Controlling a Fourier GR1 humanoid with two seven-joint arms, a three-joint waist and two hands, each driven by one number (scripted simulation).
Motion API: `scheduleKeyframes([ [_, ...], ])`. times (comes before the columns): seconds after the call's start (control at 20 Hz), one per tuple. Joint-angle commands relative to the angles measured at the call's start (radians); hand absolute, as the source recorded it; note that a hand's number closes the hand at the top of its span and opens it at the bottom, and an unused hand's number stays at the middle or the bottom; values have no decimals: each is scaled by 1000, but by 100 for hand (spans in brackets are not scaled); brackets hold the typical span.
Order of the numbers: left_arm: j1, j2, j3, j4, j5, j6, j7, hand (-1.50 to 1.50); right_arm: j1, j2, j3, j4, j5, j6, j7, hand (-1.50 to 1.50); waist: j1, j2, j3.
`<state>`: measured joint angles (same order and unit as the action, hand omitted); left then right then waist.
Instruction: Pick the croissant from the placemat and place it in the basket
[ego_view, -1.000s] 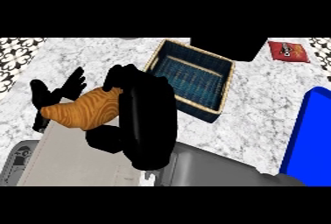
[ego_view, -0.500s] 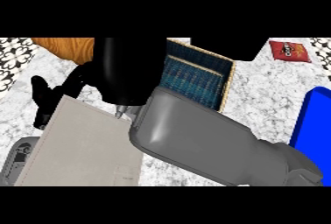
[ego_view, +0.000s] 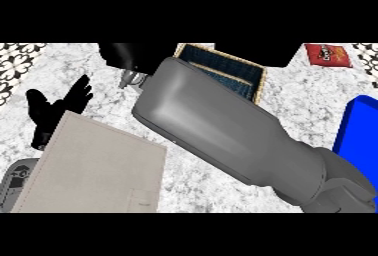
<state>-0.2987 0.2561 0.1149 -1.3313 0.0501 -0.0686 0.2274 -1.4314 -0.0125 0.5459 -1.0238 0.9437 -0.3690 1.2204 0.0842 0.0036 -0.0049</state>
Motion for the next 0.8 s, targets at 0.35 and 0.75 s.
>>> scheduleKeyframes([
  [0.35,44,-7,5,-46,-3,17,13,0,70,12,17,126,-35,-196,123,150,-38,-1,4],
  [0.75,70,-1,18,-38,-8,15,-28,0,85,12,-88,237,36,-300,147,-150,-40,1,3],
])
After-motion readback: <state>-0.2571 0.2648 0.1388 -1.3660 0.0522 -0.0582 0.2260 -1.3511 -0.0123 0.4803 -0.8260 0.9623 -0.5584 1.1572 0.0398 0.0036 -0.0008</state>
